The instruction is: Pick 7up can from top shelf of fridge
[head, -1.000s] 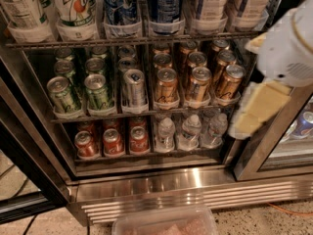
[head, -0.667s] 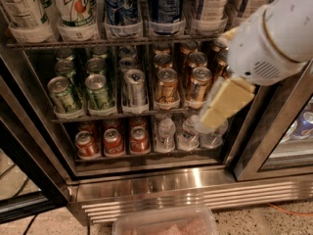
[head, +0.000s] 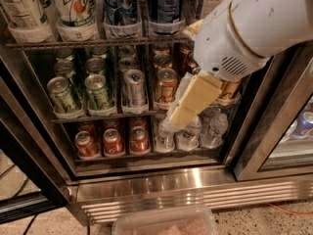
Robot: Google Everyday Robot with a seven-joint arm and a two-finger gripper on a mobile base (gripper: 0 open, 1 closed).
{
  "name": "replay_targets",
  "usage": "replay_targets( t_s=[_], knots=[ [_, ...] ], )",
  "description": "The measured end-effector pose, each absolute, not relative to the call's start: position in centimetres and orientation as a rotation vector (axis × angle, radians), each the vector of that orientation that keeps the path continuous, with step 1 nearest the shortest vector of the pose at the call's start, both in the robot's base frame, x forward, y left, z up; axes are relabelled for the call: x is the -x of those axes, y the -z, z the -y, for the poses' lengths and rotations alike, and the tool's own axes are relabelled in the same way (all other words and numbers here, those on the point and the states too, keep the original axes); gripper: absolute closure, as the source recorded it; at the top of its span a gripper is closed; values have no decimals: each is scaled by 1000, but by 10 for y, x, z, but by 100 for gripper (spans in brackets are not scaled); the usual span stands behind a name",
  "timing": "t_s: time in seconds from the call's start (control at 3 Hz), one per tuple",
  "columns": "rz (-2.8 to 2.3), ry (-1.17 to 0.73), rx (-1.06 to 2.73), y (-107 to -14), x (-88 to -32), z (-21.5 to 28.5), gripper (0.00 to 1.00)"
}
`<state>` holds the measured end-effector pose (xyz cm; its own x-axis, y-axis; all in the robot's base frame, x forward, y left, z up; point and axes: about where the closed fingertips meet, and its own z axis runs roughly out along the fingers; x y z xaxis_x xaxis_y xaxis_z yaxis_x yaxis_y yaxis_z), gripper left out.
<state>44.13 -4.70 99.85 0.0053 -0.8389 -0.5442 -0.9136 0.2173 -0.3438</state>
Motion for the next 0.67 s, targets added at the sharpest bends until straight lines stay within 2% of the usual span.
replay_targets(
  t_s=[0.33,0.67],
  knots=[
    [-1761,-179,1606,-1003,-430,30,0],
    [-1651,-220,1589,-999,-400,-19,0]
  ],
)
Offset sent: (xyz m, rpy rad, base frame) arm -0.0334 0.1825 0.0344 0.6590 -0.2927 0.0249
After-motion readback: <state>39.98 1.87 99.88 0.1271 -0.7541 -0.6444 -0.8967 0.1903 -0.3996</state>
